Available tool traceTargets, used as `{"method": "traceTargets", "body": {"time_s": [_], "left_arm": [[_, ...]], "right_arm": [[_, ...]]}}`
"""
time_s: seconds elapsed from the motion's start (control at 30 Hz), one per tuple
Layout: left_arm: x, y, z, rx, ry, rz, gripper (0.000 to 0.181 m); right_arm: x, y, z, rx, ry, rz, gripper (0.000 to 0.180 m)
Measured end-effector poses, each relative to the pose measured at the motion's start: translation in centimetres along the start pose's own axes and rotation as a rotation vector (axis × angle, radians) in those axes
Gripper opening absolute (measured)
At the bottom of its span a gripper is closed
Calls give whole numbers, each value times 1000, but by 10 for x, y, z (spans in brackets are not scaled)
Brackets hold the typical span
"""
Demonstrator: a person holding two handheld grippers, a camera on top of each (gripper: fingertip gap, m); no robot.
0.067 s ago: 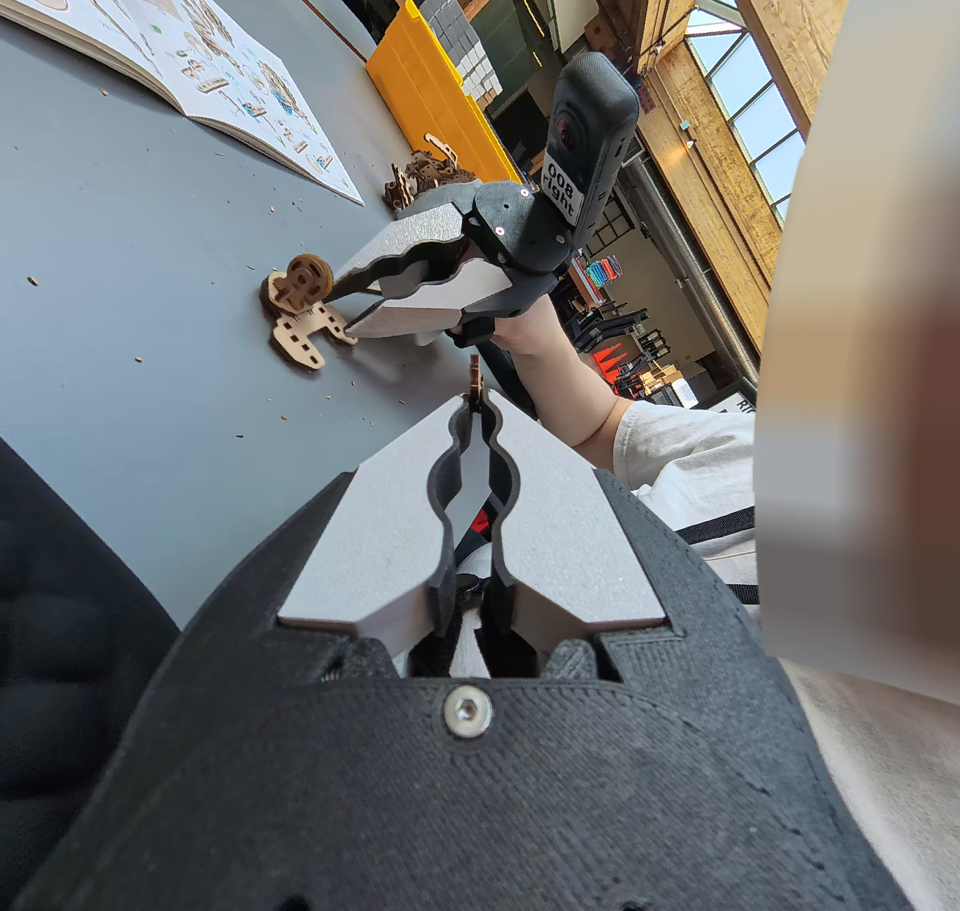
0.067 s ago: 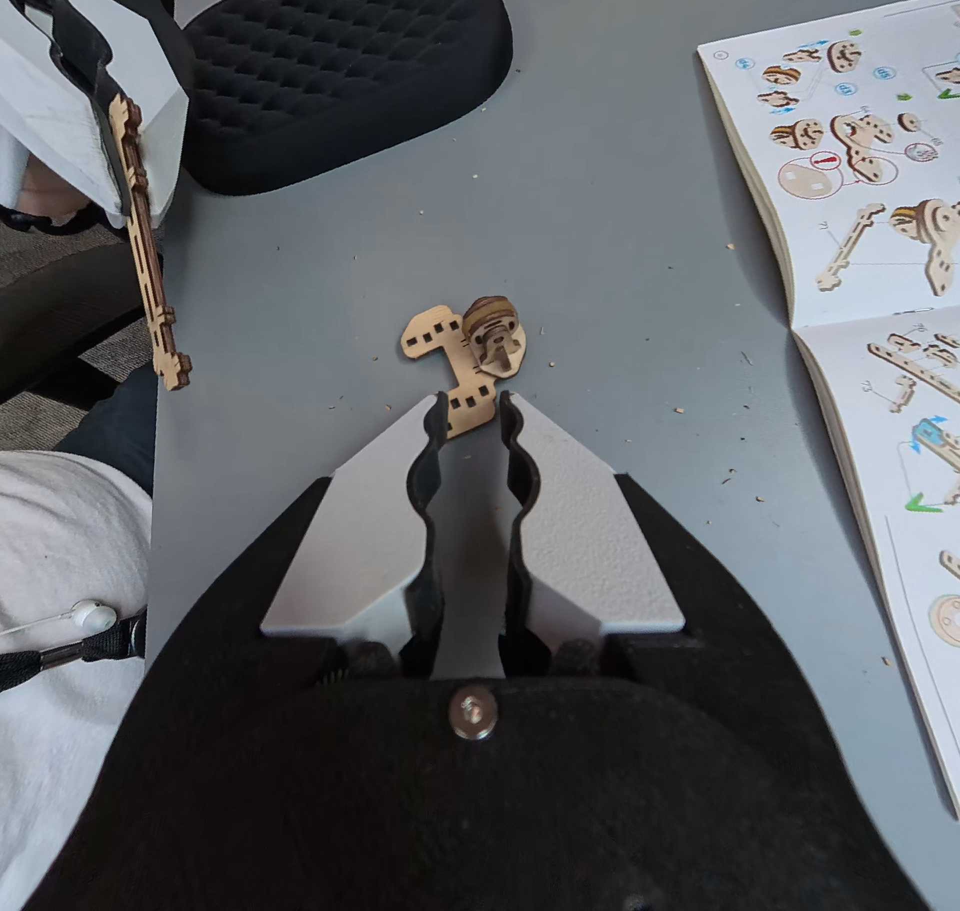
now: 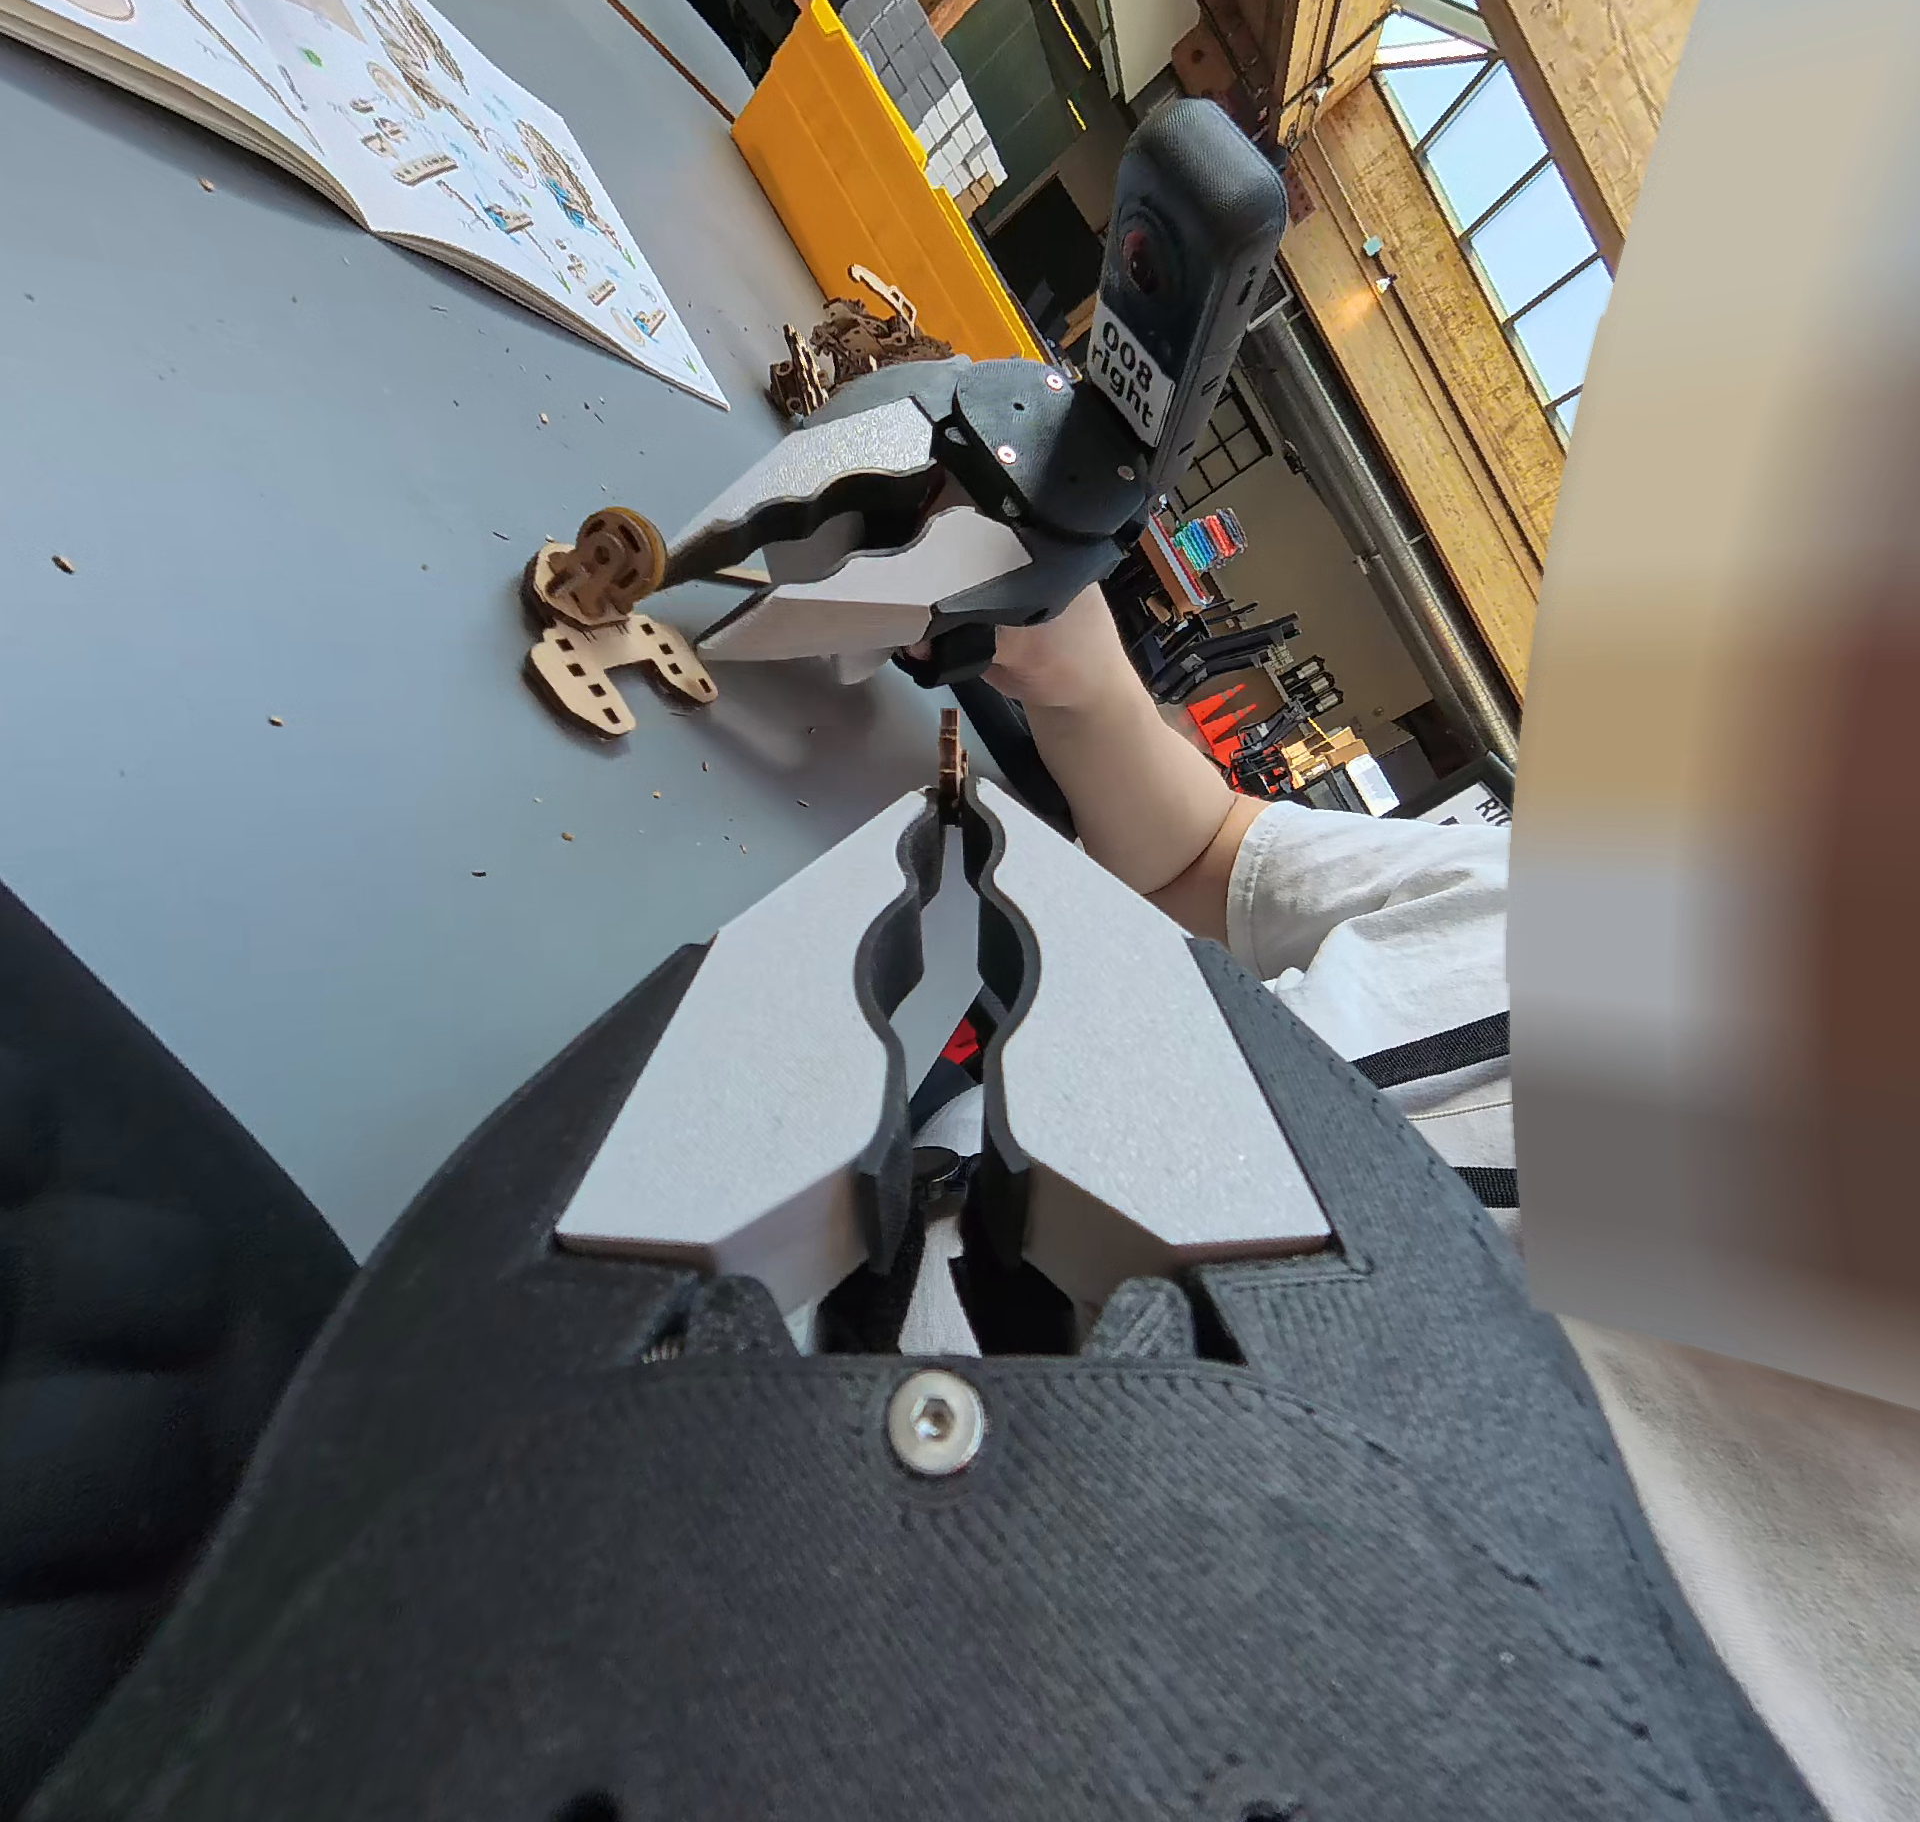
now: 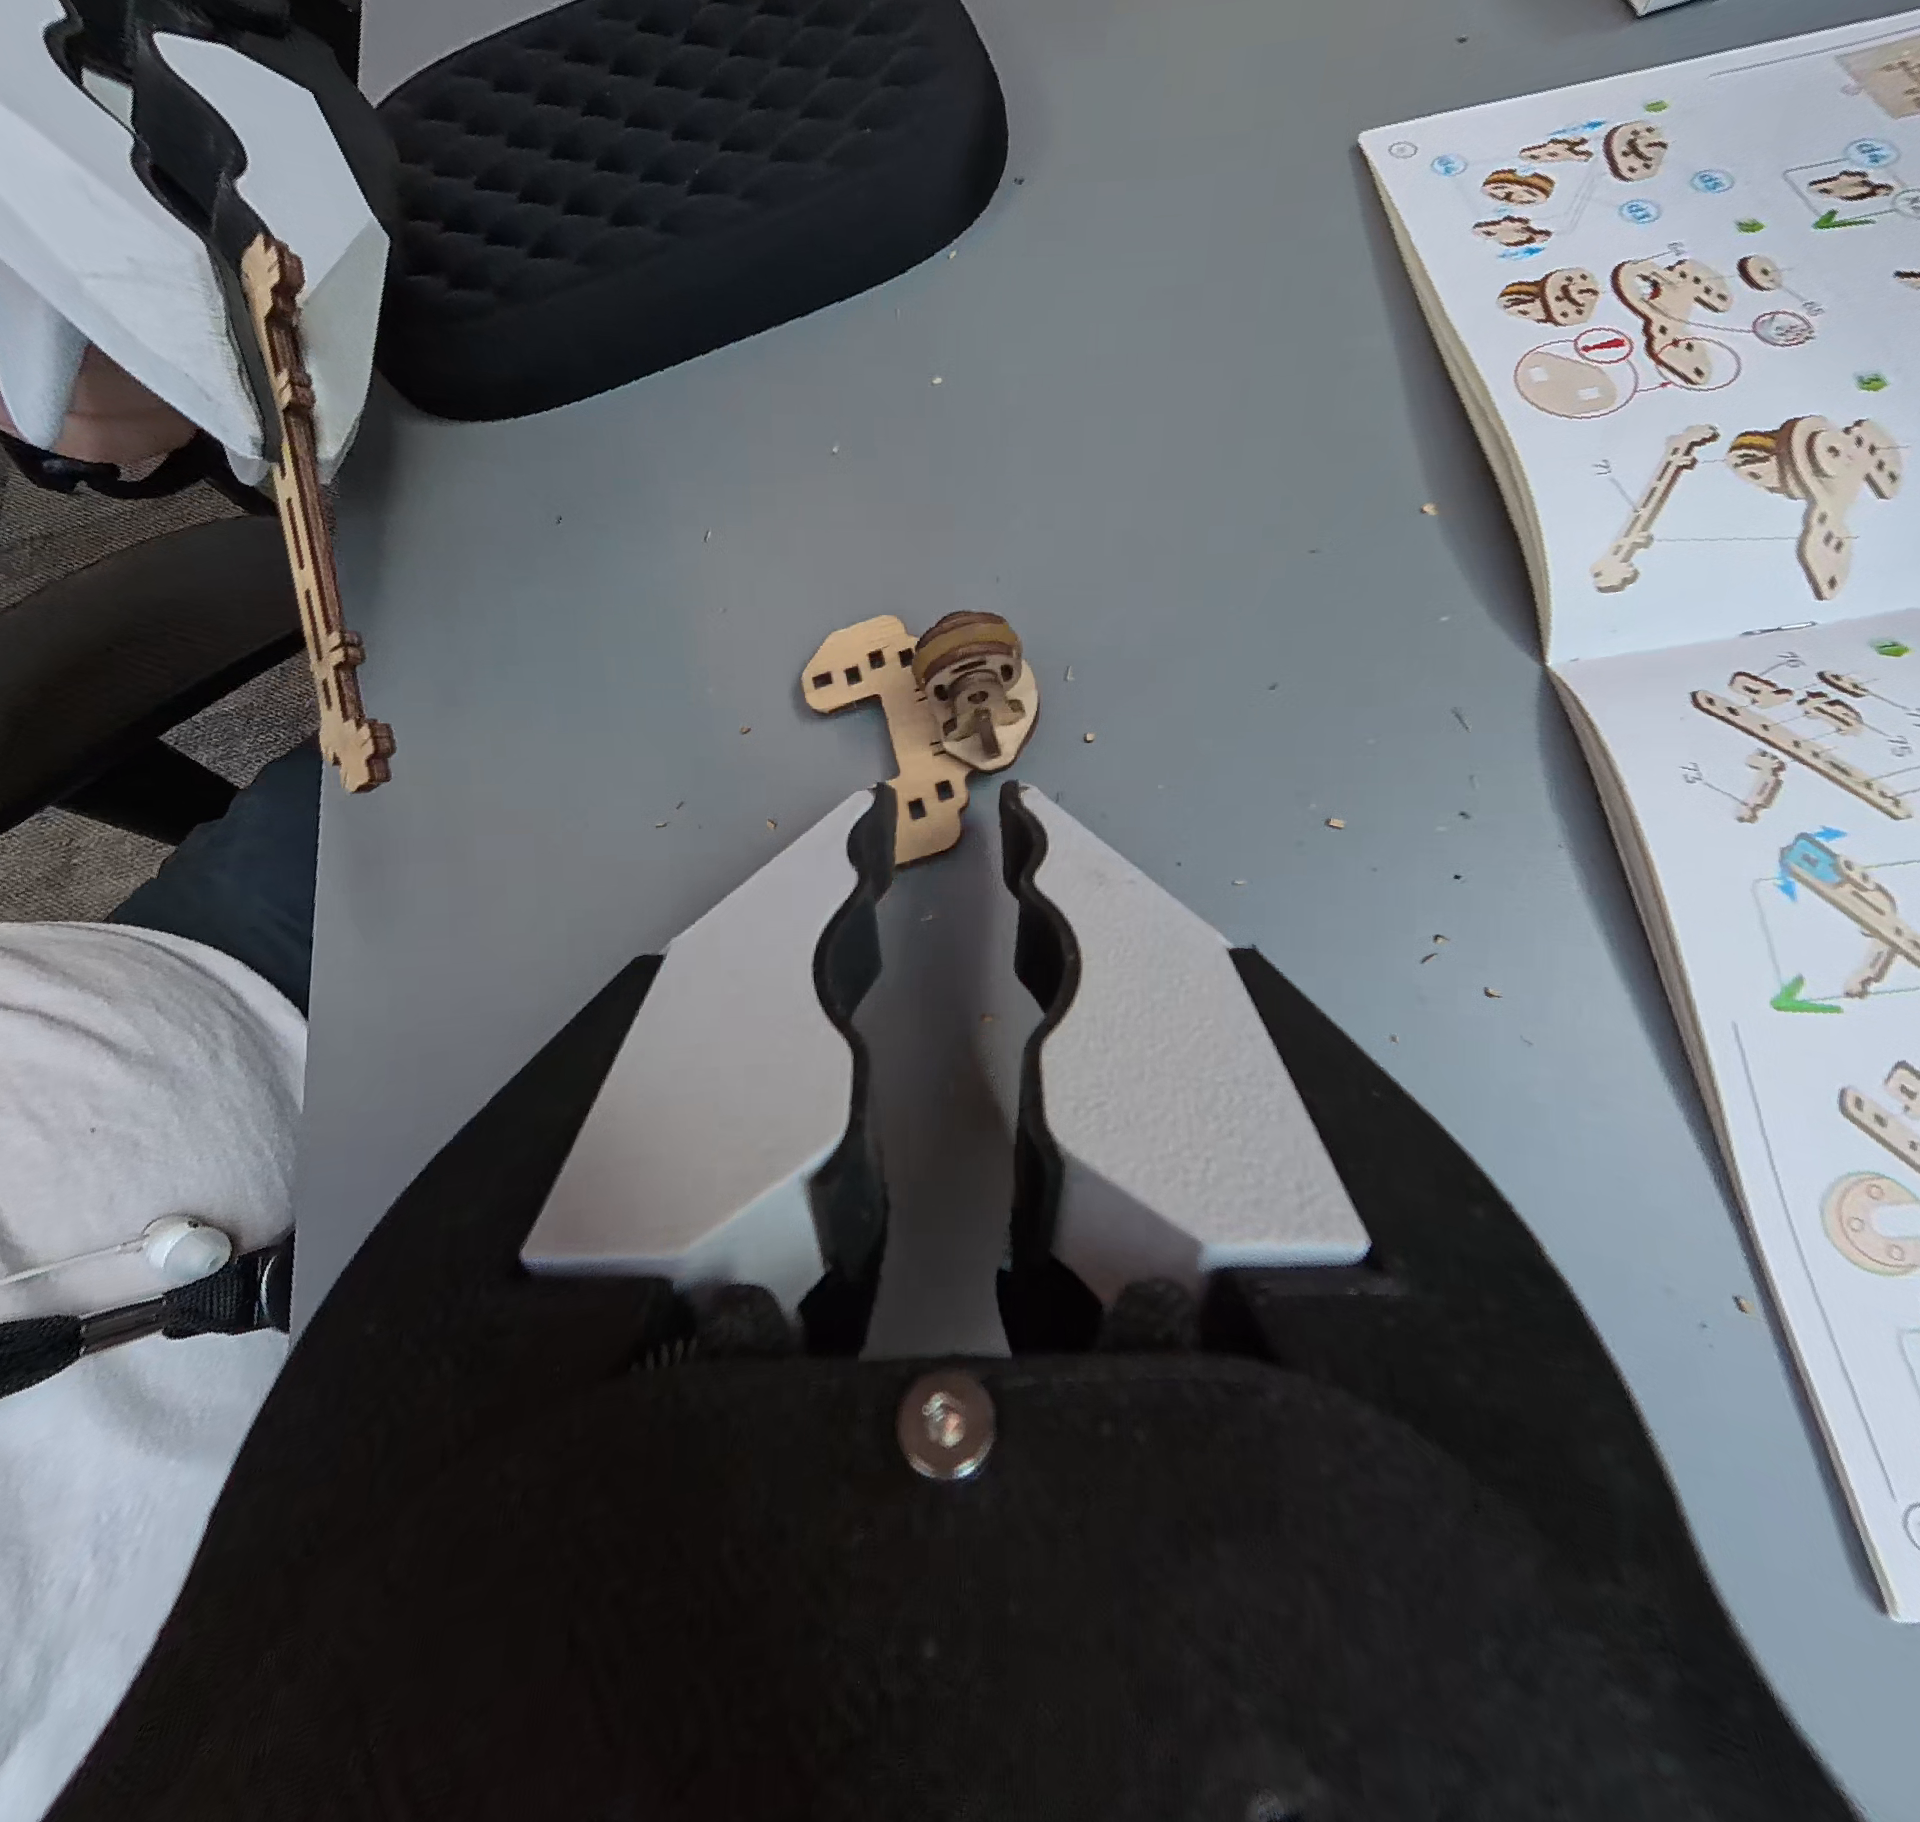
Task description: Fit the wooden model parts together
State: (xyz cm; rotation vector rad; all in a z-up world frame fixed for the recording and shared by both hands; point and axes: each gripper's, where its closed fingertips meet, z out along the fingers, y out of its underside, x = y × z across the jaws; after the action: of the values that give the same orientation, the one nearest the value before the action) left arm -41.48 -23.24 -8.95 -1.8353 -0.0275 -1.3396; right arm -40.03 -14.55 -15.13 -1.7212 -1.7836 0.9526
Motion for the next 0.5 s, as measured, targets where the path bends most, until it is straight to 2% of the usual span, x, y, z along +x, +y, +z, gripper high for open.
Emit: {"method": "traceTargets", "body": {"time_s": [0.1, 0.17, 0.3, 0.4, 0.5], "left_arm": [[-2, 0, 2, 0, -7, -1, 0], [-9, -2, 2, 11, -44, -13, 0], [-16, -11, 4, 60, -50, -88, 0], [-21, -12, 8, 73, -51, -144, 0], [-21, -14, 13, 100, -14, -204, 0]], "right_arm": [[2, -7, -7, 40, 10, -26, 20], [-11, -17, -14, 96, -41, -110, 23], [-62, -38, -39, 290, -103, -482, 28], [-73, -38, -40, 311, 69, -773, 27], [-63, -31, -31, 221, 319, -1053, 24]]}}
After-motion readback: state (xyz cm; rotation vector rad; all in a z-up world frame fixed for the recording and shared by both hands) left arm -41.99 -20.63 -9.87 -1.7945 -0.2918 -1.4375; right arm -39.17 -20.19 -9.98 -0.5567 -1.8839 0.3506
